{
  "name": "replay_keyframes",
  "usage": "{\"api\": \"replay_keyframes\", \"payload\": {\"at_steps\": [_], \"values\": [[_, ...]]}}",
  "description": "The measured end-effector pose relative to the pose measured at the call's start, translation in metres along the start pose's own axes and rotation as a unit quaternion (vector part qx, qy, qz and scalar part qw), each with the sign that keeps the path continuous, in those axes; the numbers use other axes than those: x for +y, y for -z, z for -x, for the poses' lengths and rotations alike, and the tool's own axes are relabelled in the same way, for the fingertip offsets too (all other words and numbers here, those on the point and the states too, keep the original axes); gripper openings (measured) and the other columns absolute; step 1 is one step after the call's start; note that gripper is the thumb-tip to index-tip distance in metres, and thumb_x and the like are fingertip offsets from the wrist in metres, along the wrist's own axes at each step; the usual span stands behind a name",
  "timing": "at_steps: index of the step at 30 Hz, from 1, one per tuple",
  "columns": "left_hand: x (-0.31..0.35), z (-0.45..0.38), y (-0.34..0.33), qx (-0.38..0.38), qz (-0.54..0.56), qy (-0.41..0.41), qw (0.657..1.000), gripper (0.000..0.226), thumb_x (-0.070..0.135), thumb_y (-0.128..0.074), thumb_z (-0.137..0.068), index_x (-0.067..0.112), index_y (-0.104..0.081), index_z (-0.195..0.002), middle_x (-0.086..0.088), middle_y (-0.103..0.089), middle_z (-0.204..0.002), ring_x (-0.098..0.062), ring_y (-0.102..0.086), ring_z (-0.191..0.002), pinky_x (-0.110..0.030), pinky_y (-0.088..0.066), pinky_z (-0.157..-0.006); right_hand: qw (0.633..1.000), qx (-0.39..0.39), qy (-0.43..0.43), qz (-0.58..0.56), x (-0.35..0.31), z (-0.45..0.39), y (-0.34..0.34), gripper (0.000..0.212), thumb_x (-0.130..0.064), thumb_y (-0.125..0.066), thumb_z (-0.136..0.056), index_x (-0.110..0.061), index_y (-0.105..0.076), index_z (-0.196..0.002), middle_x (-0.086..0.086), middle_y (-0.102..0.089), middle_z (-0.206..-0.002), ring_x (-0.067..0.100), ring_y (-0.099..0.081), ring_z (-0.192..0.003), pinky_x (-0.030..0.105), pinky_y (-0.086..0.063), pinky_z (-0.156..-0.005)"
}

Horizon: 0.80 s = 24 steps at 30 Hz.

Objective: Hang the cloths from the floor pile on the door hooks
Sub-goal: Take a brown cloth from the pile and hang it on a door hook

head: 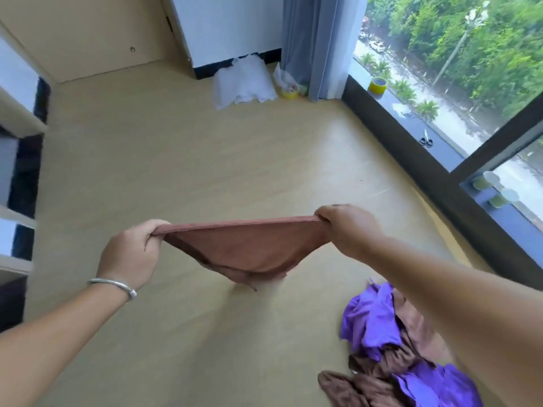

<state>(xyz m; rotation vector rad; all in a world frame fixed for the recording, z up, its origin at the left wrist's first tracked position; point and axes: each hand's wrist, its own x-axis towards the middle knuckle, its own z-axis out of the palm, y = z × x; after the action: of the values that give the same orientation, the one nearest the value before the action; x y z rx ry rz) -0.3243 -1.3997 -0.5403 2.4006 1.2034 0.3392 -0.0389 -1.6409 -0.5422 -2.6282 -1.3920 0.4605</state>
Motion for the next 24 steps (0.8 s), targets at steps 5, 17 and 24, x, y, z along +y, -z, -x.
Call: {"api": "replay_keyframes", "payload": {"at_steps": [5,17,24], "values": [[-0.066,-0.043,0.04,0.042,0.008,0.035,0.998,0.023,0.009,-0.054,-0.092,0.021,-0.071,-0.101,-0.005,-0.071,-0.089,-0.031,-0.061,-0.083,-0.036,-0.047,-0.07,0.999,0.003,-0.004,-0.042,-0.079,-0.075,-0.007,0.02,-0.011,-0.048,-0.082,-0.026,-0.058,-0.073,-0.002,-0.058,-0.073,0.025,-0.055,-0.073,0.028,-0.04,-0.053],[-0.193,-0.026,0.138,0.132,0.082,0.128,0.979,0.024,0.017,-0.052,-0.095,0.03,-0.071,-0.099,0.007,-0.069,-0.086,-0.014,-0.058,-0.074,-0.018,-0.044,-0.065,0.99,0.055,0.105,-0.071,-0.237,-0.15,-0.002,0.027,-0.047,-0.058,-0.09,-0.025,-0.073,-0.084,-0.003,-0.07,-0.081,0.021,-0.06,-0.079,0.033,-0.051,-0.067],[-0.208,0.095,0.135,0.089,0.072,0.188,0.975,0.032,0.003,-0.052,-0.09,0.027,-0.072,-0.1,0.007,-0.068,-0.076,-0.003,-0.056,-0.056,-0.012,-0.041,-0.048,0.981,-0.036,0.175,-0.074,-0.244,-0.084,-0.038,0.019,-0.044,-0.063,-0.086,-0.03,-0.074,-0.079,-0.012,-0.067,-0.078,0.014,-0.058,-0.076,0.031,-0.048,-0.061]]}}
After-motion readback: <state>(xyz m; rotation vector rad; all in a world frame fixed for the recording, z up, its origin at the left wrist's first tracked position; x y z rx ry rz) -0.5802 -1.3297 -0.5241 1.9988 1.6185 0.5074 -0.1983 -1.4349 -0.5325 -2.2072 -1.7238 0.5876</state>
